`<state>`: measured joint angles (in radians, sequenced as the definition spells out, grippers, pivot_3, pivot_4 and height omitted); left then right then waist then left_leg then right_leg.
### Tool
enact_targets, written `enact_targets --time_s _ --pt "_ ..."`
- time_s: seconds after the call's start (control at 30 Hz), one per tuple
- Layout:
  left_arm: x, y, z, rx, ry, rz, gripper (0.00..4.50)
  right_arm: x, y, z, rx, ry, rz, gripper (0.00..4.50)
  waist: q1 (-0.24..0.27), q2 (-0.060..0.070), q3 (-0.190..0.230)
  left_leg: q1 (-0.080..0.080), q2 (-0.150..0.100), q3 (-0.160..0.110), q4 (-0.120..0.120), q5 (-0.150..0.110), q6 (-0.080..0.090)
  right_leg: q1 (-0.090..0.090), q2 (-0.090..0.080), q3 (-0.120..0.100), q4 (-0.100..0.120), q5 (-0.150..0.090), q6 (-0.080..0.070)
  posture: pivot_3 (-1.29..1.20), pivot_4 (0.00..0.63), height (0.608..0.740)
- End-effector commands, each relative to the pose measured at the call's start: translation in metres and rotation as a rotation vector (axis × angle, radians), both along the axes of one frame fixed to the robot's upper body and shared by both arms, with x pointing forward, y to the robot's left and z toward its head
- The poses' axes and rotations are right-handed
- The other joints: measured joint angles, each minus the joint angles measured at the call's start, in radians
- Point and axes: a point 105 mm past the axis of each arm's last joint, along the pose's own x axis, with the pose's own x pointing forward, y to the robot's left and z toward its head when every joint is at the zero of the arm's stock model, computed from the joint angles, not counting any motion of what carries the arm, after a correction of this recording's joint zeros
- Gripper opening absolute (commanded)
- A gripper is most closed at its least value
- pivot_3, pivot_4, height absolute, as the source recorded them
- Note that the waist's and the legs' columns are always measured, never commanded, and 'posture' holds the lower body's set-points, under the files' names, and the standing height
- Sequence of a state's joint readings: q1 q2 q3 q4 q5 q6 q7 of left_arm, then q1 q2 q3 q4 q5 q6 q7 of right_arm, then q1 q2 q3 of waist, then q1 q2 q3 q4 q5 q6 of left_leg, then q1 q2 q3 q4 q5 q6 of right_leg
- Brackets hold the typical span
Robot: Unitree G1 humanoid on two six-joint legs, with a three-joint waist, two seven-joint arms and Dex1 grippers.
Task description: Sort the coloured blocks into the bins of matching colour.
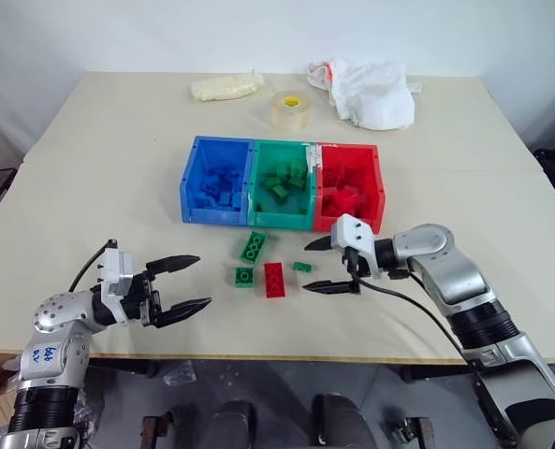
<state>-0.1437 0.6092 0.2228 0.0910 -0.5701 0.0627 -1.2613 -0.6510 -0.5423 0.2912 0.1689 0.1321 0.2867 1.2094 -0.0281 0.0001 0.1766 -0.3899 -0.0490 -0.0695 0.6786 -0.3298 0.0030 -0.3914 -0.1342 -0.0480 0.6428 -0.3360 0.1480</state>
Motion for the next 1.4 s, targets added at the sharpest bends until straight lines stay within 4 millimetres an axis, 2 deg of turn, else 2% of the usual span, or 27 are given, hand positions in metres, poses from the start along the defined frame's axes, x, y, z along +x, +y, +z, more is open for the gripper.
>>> enact_targets --time_s 0.03,0.13,0.43,0.47,0.5,0.57,0.67,0.77,0.9,1.07,1.17,1.3,1.4 --pt "-0.002 0.000 0.005 -0.003 -0.030 0.002 4.50 0.009 0.006 -0.003 -0.023 -0.029 -0.010 4.47 0.000 0.000 0.000 0.000 0.000 0.000 0.000 0.000 0.000 0.000 0.000 0.000 0.000 0.000 0.000 0.00 0.150 0.740" --pt "-0.003 0.002 0.005 -0.003 -0.030 0.008 4.50 0.015 0.006 -0.006 -0.042 -0.019 -0.042 3.87 -0.002 0.000 0.000 0.000 0.000 0.000 0.000 0.000 0.000 0.000 0.000 0.000 0.000 0.000 0.000 0.00 0.150 0.740" --pt "-0.006 0.002 0.005 -0.003 -0.030 0.018 4.50 0.013 0.006 0.008 -0.005 -0.048 -0.022 0.74 0.000 0.000 0.000 0.000 0.000 0.000 0.000 0.000 0.000 0.000 0.000 0.000 0.000 0.000 0.000 0.00 0.150 0.740" --pt "-0.006 0.002 0.004 -0.004 -0.030 0.018 4.50 0.012 0.006 0.013 0.012 -0.059 -0.017 0.44 0.000 0.000 0.000 0.000 0.000 0.000 0.000 0.000 0.000 0.000 0.000 0.000 0.000 0.000 0.000 0.00 0.150 0.740" --pt "-0.007 0.002 0.004 -0.004 -0.030 0.018 4.50 0.011 0.007 0.020 0.029 -0.070 -0.012 0.36 0.000 0.000 0.000 0.000 0.000 0.000 0.000 0.000 0.000 0.000 0.000 0.000 0.000 0.000 0.000 0.00 0.150 0.740" --pt "-0.007 0.001 0.004 -0.005 -0.031 0.018 4.50 0.010 0.008 0.030 0.056 -0.085 -0.008 0.36 0.000 0.000 0.000 0.000 0.000 0.000 0.000 0.000 0.000 0.000 0.000 0.000 0.000 0.000 0.000 0.00 0.150 0.740" --pt "-0.006 0.001 0.004 -0.006 -0.032 0.016 4.50 0.015 0.015 0.057 0.128 -0.142 -0.022 0.36 0.000 0.000 0.000 0.000 0.000 0.000 0.000 0.000 0.000 0.000 0.000 0.000 0.000 0.000 0.000 0.00 0.150 0.740" --pt "-0.004 0.000 0.003 -0.007 -0.032 0.010 4.50 0.034 0.025 0.088 0.197 -0.211 -0.072 0.36 -0.005 0.000 0.000 0.000 0.000 0.000 0.000 0.000 0.000 0.000 0.000 0.000 0.000 0.000 0.000 0.00 0.150 0.740" --pt "-0.001 -0.003 0.003 -0.009 -0.035 0.003 4.50 0.058 0.037 0.105 0.234 -0.250 -0.119 0.36 -0.009 0.000 0.000 0.001 0.001 0.000 -0.001 0.000 -0.001 -0.001 0.001 0.000 0.001 0.000 0.000 0.00 0.150 0.740" --pt "0.001 -0.004 0.005 -0.009 -0.048 -0.006 4.50 0.085 0.049 0.111 0.227 -0.302 -0.200 1.97 -0.007 0.000 0.000 0.001 0.000 0.000 -0.001 0.000 -0.001 -0.001 0.000 -0.001 0.001 0.000 -0.001 0.00 0.150 0.740" --pt "0.001 -0.004 0.005 -0.007 -0.050 -0.006 4.50 0.090 0.050 0.117 0.239 -0.329 -0.210 2.99 -0.011 0.000 0.000 0.000 0.000 -0.001 -0.002 0.000 -0.001 -0.001 0.000 -0.001 0.001 0.000 -0.001 0.00 0.150 0.740" --pt "0.001 -0.003 0.005 -0.005 -0.050 -0.007 4.50 0.085 0.044 0.119 0.241 -0.340 -0.184 4.41 -0.022 0.000 0.000 0.001 0.000 -0.001 -0.002 0.000 -0.001 -0.001 0.001 -0.001 0.001 0.000 -0.001 0.00 0.150 0.740" --pt "0.002 -0.003 0.005 -0.006 -0.046 -0.011 4.50 0.069 0.031 0.114 0.235 -0.314 -0.126 4.46 -0.023 0.000 0.000 0.001 0.000 -0.002 -0.002 0.000 -0.001 -0.001 0.001 -0.001 0.002 0.000 -0.001 0.00 0.150 0.740"
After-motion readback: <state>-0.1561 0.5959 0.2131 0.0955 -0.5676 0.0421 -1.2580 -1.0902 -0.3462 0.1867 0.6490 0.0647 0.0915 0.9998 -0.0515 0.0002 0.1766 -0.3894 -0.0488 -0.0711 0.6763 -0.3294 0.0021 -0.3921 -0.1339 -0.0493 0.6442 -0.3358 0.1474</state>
